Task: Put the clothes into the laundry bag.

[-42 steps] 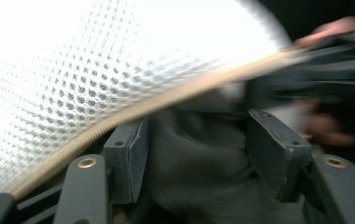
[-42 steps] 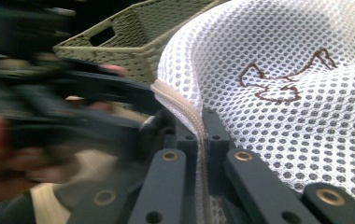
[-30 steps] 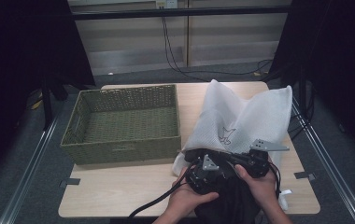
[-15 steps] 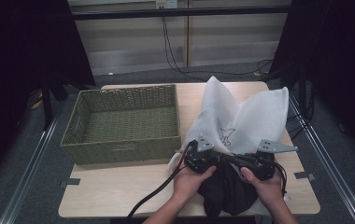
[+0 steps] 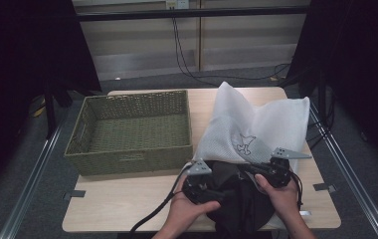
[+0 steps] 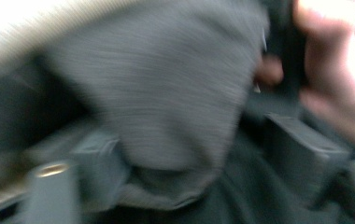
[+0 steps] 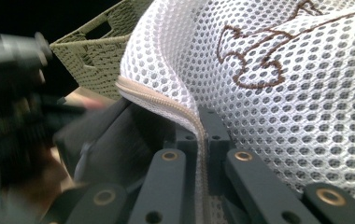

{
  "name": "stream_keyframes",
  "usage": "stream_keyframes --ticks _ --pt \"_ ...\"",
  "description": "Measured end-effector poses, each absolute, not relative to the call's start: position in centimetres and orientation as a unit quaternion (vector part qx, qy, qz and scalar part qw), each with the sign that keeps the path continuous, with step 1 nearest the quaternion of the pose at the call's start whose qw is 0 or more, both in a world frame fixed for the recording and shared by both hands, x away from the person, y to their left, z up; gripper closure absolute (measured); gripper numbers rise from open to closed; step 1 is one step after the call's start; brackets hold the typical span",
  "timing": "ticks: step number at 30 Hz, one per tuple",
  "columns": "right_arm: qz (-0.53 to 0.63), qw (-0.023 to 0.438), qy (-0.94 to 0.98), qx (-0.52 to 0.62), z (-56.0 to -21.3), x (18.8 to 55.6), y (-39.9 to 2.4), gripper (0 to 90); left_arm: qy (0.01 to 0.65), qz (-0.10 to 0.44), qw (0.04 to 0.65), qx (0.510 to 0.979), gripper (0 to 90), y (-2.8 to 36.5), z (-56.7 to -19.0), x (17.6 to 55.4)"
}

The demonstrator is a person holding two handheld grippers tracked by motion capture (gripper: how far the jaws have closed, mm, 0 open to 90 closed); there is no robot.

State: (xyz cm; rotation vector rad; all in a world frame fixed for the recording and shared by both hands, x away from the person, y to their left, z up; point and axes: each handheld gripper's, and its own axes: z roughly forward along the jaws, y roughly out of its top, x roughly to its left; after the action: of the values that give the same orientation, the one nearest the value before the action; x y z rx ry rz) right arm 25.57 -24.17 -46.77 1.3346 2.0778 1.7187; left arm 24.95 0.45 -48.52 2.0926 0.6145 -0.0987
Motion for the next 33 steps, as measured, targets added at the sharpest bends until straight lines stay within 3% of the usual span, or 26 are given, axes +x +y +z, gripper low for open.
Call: stream_keyframes --ticks 3,5,7,8,10,12,14,16,18,20,21,22,24,25,27,30,31,33 --pt "0.567 0.062 0.694 0.439 -47.0 25.6 -23.6 88.7 0.239 0.016 0.406 0.882 19.8 -1.7 -49.5 24.0" --pt "0.568 0.057 0.698 0.433 -46.9 25.4 -23.2 88.7 0.250 0.035 0.398 0.882 38.5 -2.1 -49.1 24.2" --pt "0.574 0.052 0.695 0.429 -46.7 25.2 -23.2 88.7 0.256 0.036 0.407 0.876 66.7 -2.0 -48.6 24.7" --pt "0.579 0.052 0.693 0.426 -46.4 25.1 -23.2 88.8 0.264 0.028 0.422 0.867 71.9 -1.8 -48.3 25.1" --pt "0.595 0.055 0.688 0.412 -45.5 24.6 -23.2 88.8 0.274 0.025 0.447 0.851 74.6 -1.4 -47.6 25.7" --pt "0.608 0.066 0.685 0.396 -44.1 23.9 -23.1 88.8 0.280 0.016 0.515 0.810 75.4 -0.9 -46.0 26.5" --pt "0.609 0.081 0.689 0.384 -42.8 23.2 -22.8 88.8 0.291 0.018 0.574 0.765 75.4 -0.4 -44.3 27.4" --pt "0.617 0.099 0.686 0.372 -41.7 22.5 -22.7 88.8 0.296 0.046 0.590 0.750 75.1 -0.6 -43.3 28.1" --pt "0.617 0.102 0.687 0.370 -41.3 22.3 -22.6 88.8 0.300 0.092 0.558 0.769 74.4 -1.5 -44.1 28.3" --pt "0.612 0.090 0.689 0.377 -42.0 22.5 -22.8 88.8 0.305 0.131 0.487 0.808 73.4 -2.8 -46.8 28.5" --pt "0.610 0.081 0.688 0.386 -42.7 22.8 -23.0 88.8 0.308 0.121 0.464 0.822 72.1 -3.1 -48.1 28.8" --pt "0.607 0.074 0.688 0.392 -43.3 23.0 -23.1 88.8 0.324 0.069 0.460 0.824 69.9 -3.0 -49.8 29.3" --pt "0.580 0.076 0.694 0.419 -44.8 23.8 -23.4 88.9 0.337 0.037 0.474 0.812 66.0 -2.1 -49.3 29.3" --pt "0.560 0.084 0.699 0.437 -45.7 24.2 -23.7 88.9 0.337 0.023 0.473 0.814 61.1 -1.7 -48.9 29.3" --pt "0.564 0.054 0.684 0.460 -46.6 24.8 -24.7 88.8 0.324 -0.004 0.486 0.812 44.9 -0.8 -48.1 28.9" --pt "0.567 0.053 0.673 0.471 -46.9 25.2 -25.3 88.8 0.291 -0.068 0.565 0.769 27.5 2.0 -46.5 28.0" --pt "0.567 0.056 0.675 0.470 -46.9 25.3 -25.3 88.8 0.284 -0.089 0.584 0.755 26.2 2.7 -46.1 27.7" --pt "0.567 0.053 0.674 0.471 -47.0 25.3 -25.2 88.8 0.288 -0.070 0.560 0.774 25.1 2.9 -46.4 27.1"
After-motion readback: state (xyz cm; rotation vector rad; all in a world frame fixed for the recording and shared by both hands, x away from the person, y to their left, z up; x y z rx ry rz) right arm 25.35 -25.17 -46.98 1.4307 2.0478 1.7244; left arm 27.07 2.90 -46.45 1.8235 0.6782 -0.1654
